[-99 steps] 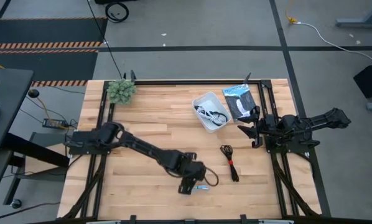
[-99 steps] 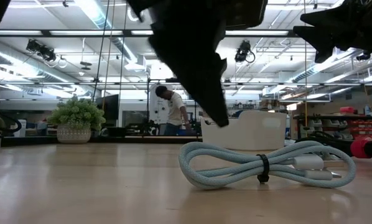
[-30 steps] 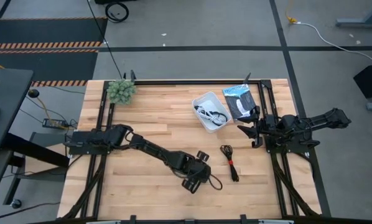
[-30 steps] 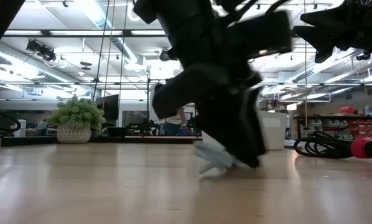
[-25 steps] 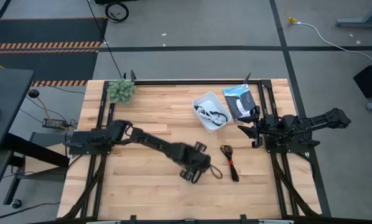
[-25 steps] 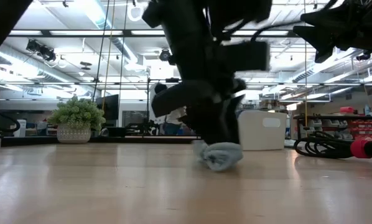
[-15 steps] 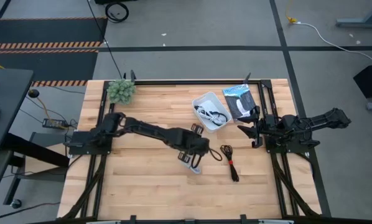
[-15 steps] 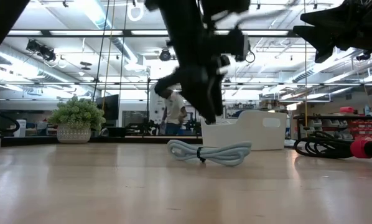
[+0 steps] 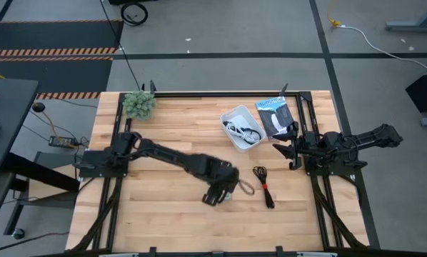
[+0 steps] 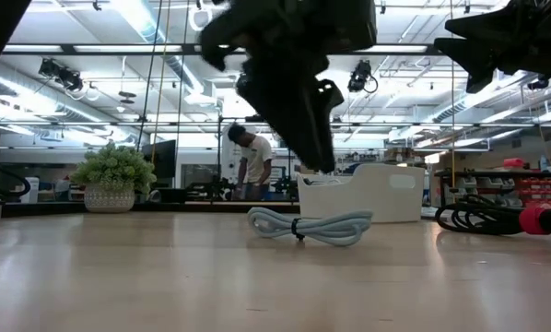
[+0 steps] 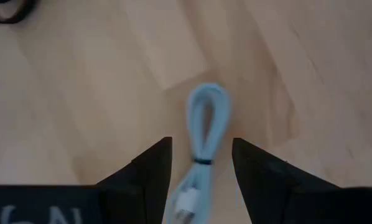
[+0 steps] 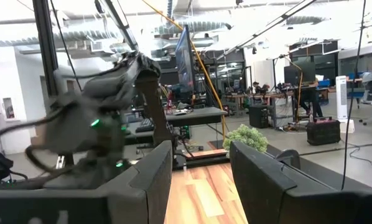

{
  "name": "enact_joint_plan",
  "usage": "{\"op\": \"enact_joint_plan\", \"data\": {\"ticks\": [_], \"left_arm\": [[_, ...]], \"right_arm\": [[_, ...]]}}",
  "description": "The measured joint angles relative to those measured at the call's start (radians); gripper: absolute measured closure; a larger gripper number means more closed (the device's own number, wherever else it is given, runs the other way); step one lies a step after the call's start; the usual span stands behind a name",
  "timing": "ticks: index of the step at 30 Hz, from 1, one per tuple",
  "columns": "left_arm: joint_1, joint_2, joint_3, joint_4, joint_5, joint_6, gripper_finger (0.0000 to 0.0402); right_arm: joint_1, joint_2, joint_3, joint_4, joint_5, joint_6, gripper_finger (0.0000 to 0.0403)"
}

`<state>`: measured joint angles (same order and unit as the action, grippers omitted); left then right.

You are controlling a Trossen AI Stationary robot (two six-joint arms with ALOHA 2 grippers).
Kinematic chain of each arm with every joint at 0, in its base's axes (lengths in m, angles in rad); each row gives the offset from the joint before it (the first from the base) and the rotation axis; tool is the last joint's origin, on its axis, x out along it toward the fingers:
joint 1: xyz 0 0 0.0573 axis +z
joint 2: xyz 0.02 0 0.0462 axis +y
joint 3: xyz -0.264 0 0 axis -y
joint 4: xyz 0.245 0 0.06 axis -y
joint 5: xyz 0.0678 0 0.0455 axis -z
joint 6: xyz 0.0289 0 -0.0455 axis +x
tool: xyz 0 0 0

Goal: Pick and place USB-C Cables
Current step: Put the light blue charger cable into the white bin

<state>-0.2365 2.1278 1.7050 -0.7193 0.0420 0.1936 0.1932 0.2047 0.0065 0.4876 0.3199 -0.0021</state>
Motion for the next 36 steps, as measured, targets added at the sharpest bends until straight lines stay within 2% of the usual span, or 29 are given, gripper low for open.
{"op": "enact_joint_plan", "data": {"ticks": [10,15,26,30,36], "left_arm": [[-0.098,0.036,0.002,-0.003,-0.268,0.000,0.0225],[-0.096,0.065,0.001,-0.022,-0.261,-0.049,0.0225],[-0.090,0.094,0.000,-0.057,-0.247,-0.046,0.0229],[-0.088,0.094,0.000,-0.060,-0.248,-0.042,0.0251],[-0.087,0.094,0.000,-0.064,-0.247,-0.041,0.0308]], "right_arm": [[0.000,0.005,0.000,0.006,0.000,0.000,0.0234],[0.000,0.005,0.000,0.012,0.000,0.000,0.0234],[0.000,0.008,0.000,0.010,-0.001,0.000,0.0234],[0.000,0.008,0.000,0.011,0.000,0.000,0.0234],[0.000,0.011,0.000,0.012,0.000,0.000,0.0234]]}}
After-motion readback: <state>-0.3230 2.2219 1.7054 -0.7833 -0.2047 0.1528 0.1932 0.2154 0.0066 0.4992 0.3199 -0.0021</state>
